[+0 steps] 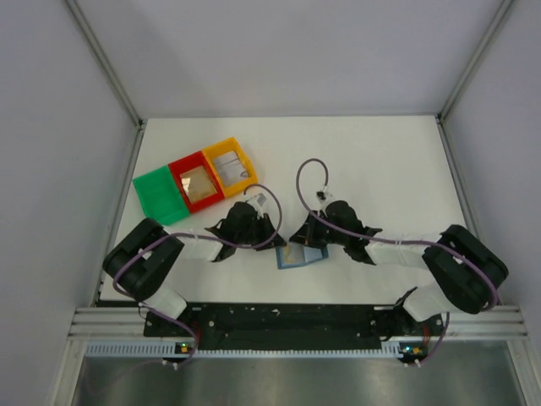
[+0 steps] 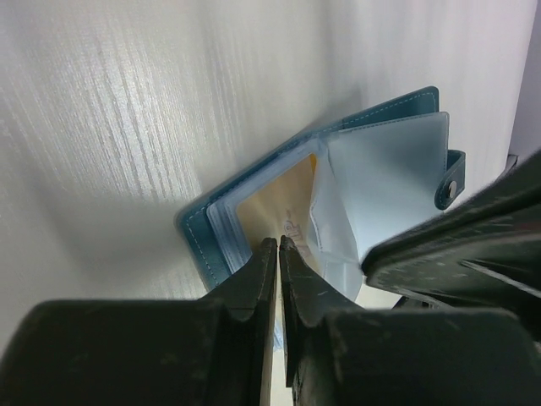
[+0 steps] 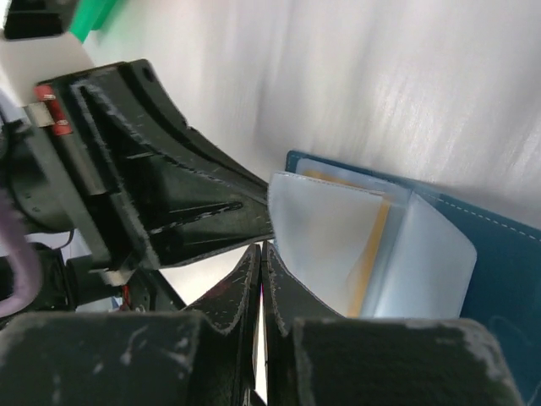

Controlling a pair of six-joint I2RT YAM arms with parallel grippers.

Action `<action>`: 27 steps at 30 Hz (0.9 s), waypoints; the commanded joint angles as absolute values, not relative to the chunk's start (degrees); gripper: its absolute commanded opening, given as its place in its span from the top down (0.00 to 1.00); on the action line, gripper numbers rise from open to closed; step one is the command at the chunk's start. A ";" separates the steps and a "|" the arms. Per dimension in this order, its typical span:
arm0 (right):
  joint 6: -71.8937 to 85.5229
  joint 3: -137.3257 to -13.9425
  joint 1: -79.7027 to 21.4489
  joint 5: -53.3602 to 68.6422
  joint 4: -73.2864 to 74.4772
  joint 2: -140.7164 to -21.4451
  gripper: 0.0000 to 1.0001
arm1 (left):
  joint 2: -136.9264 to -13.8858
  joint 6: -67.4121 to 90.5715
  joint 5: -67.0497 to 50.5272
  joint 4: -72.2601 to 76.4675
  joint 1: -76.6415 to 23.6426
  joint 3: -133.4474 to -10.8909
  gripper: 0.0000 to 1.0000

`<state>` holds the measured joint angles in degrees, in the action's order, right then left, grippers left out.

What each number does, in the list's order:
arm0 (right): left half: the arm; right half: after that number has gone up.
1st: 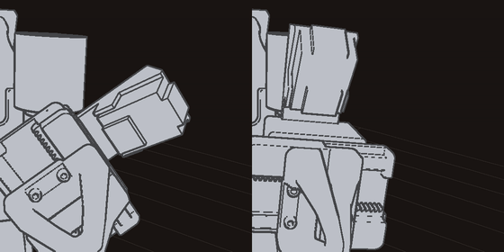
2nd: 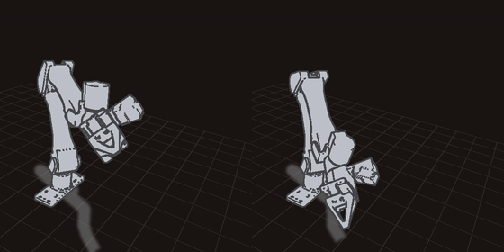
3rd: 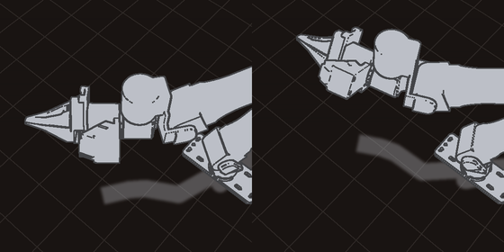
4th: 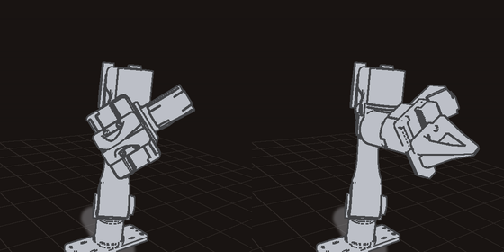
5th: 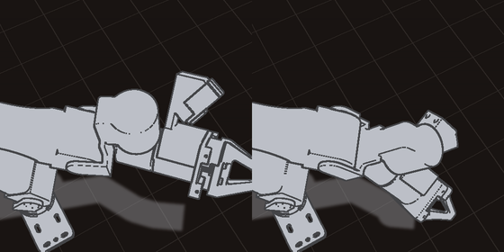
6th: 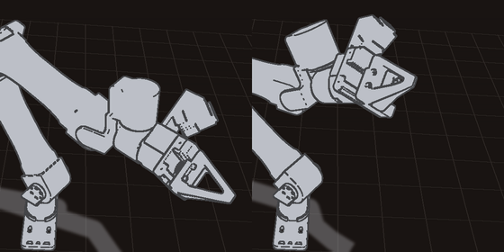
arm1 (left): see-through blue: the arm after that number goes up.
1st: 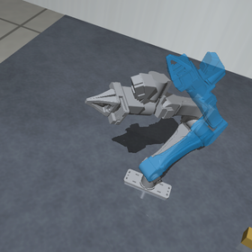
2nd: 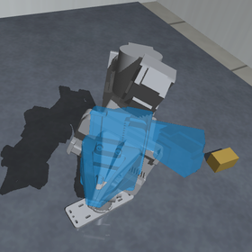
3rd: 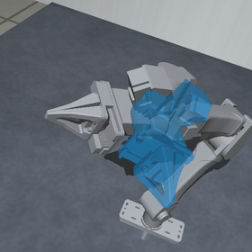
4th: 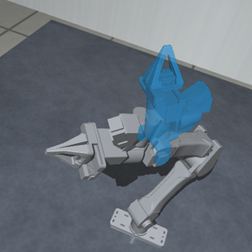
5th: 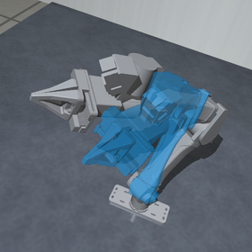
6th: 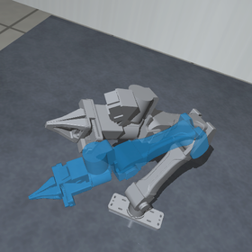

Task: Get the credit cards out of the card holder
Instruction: Remove the credit card from the card holder.

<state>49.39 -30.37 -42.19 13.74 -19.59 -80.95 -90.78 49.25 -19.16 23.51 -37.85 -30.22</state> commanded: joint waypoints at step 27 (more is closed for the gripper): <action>34.99 -36.03 -40.69 6.77 -0.45 -69.62 0.70 | -84.46 46.76 -21.27 20.74 -39.55 -32.95 0.86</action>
